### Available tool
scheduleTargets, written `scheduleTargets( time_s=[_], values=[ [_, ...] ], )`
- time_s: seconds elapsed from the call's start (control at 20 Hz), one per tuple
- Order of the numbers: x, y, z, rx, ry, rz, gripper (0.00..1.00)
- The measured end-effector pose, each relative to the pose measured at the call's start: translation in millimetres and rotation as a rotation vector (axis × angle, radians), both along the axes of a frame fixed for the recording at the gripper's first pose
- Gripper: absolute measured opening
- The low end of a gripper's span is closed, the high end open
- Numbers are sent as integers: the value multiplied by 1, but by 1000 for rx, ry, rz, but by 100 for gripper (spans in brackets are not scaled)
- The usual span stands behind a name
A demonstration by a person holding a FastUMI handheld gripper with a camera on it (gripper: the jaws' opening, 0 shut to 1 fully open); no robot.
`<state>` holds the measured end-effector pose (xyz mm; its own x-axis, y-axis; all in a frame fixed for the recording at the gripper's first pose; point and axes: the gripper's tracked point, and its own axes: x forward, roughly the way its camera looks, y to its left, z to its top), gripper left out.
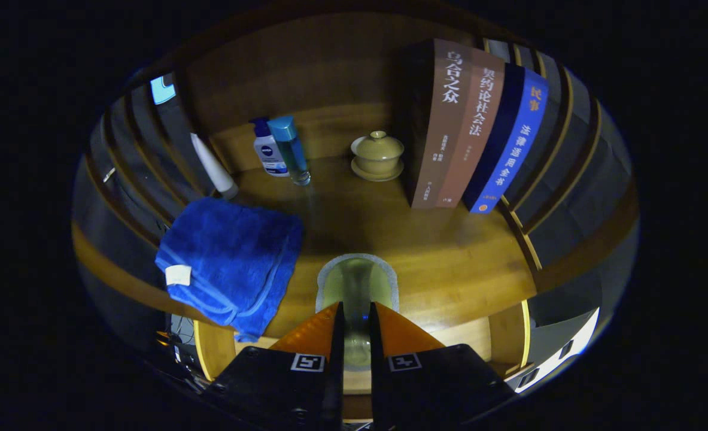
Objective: Pull open the drawer, take out the items inside it, and place them on the countertop above the cabinet.
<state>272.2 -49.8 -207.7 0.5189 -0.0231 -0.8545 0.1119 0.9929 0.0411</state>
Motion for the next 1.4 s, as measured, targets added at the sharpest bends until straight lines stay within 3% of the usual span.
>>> scheduleTargets(
  time_s=[0.25,0.75,1.0,1.4],
  values=[
    [27,2,-16,-13,31,18,23],
    [37,8,-27,-8,43,37,27],
    [31,4,-23,-55,16,52,99],
    [14,15,8,1,-109,38,99]
  ],
)
